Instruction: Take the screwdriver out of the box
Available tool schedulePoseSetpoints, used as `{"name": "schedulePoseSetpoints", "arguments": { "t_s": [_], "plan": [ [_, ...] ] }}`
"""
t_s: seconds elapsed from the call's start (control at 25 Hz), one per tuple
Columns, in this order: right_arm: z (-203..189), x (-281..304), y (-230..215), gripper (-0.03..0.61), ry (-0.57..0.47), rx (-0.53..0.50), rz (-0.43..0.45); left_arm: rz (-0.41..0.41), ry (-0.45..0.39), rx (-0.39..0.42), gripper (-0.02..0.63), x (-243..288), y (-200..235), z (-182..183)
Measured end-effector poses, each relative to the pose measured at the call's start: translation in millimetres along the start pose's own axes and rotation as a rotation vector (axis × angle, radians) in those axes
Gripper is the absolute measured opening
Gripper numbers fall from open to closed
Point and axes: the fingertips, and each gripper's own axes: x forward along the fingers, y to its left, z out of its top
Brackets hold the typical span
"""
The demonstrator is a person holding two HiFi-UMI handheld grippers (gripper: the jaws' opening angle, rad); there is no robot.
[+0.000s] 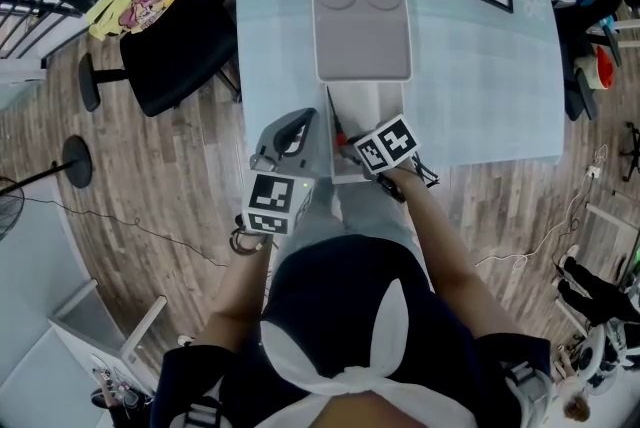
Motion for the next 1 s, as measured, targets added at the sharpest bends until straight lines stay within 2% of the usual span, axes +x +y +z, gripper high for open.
{"name": "schedulePoseSetpoints", "arguments": {
  "t_s": [0.16, 0.24, 0.52, 0.92, 1.0],
  "plan": [
    [2.5, -10.4, -6.1, 0.056, -0.036, -0.022, -0.043, -0.004, 0.001, -0.002, 0.017, 0.9, -1.1, 0.8],
    [3.8, -13.1, -4.7, 0.121, -0.051, -0.016, -0.041, -0.007, 0.005, 0.000, 0.017, 0.9, -3.1, -0.2],
    [3.2, -4.9, 4.8, 0.146, -0.043, -0.024, -0.062, -0.019, -0.008, 0.010, 0.017, 0.5, -11.5, 5.4],
    [6.7, 10.3, -1.8, 0.149, -0.022, -0.005, -0.144, 0.002, 0.003, 0.007, 0.017, -8.2, -8.8, -0.8],
    [6.2, 10.7, -4.1, 0.131, -0.017, -0.006, -0.151, 0.004, 0.003, 0.006, 0.017, -8.4, -8.6, -0.8]
  ]
}}
